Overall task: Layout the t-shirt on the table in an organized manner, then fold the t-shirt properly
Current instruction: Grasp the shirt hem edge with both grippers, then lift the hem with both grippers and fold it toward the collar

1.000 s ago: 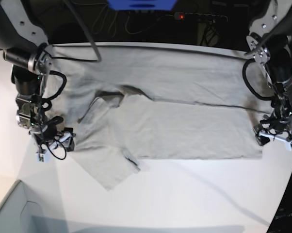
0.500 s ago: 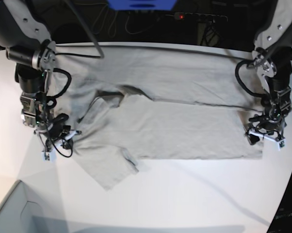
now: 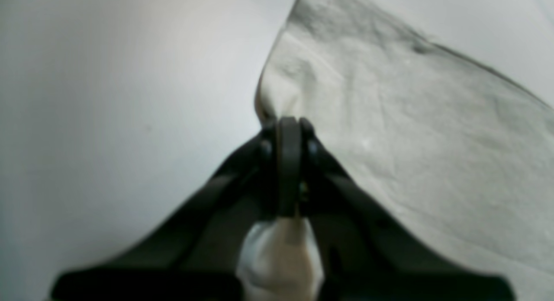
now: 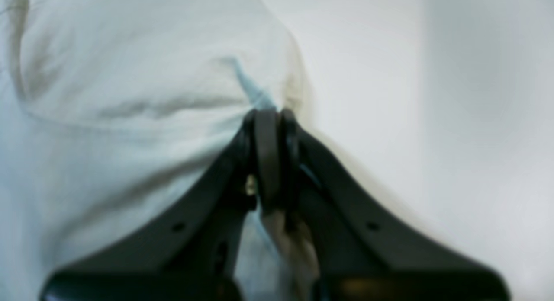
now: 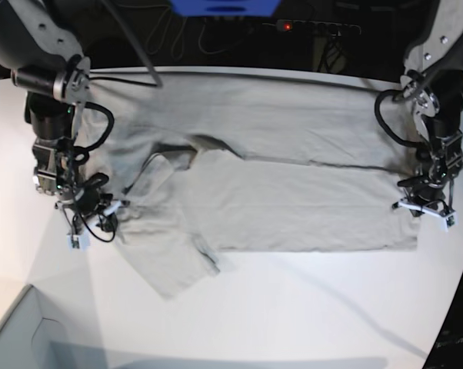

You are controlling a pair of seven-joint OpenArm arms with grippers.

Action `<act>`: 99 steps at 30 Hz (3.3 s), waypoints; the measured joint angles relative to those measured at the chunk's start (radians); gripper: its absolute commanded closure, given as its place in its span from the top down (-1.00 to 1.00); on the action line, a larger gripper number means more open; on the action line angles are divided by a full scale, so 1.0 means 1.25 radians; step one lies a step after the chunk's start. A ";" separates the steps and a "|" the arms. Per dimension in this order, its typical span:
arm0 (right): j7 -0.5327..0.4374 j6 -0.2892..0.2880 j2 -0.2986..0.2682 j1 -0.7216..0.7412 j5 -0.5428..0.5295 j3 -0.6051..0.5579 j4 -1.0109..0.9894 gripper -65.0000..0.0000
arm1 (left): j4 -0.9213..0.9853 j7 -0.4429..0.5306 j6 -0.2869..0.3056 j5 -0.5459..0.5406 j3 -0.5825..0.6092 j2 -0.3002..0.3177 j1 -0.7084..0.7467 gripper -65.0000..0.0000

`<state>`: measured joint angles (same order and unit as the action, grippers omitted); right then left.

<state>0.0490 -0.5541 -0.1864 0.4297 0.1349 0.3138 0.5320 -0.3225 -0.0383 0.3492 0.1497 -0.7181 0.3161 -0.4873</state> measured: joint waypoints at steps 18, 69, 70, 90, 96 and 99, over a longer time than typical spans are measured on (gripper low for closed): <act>-0.039 0.443 0.090 -0.309 -0.108 0.078 0.555 -1.00 | -0.500 -0.284 0.011 -0.225 -0.022 -0.075 0.235 -1.00; 0.183 -0.023 0.084 -0.268 -0.051 0.031 0.554 0.16 | -0.120 -0.107 -0.004 -0.241 0.124 0.002 0.056 0.05; 0.182 -0.023 0.080 -0.269 -0.052 0.020 0.554 0.16 | -0.106 -0.102 -0.002 -0.241 0.124 0.006 0.051 0.05; 0.177 -0.023 0.030 -0.096 -0.052 -0.014 0.259 0.16 | -0.024 -0.050 -0.004 -0.244 0.198 0.046 0.028 -0.99; 0.148 -0.022 0.027 -0.031 0.005 -0.013 0.140 0.16 | -0.024 -0.051 -0.004 -0.244 0.199 0.046 0.028 -0.99; 0.125 -0.020 0.038 -0.027 0.066 -0.011 0.130 0.15 | -0.024 -0.050 -0.004 -0.244 0.199 0.046 0.028 -0.99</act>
<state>0.2050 -0.5797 -0.1390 0.3958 0.2173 0.3000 0.6945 -0.3531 -0.1005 0.3443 -0.1547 -0.4698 0.3740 -0.4526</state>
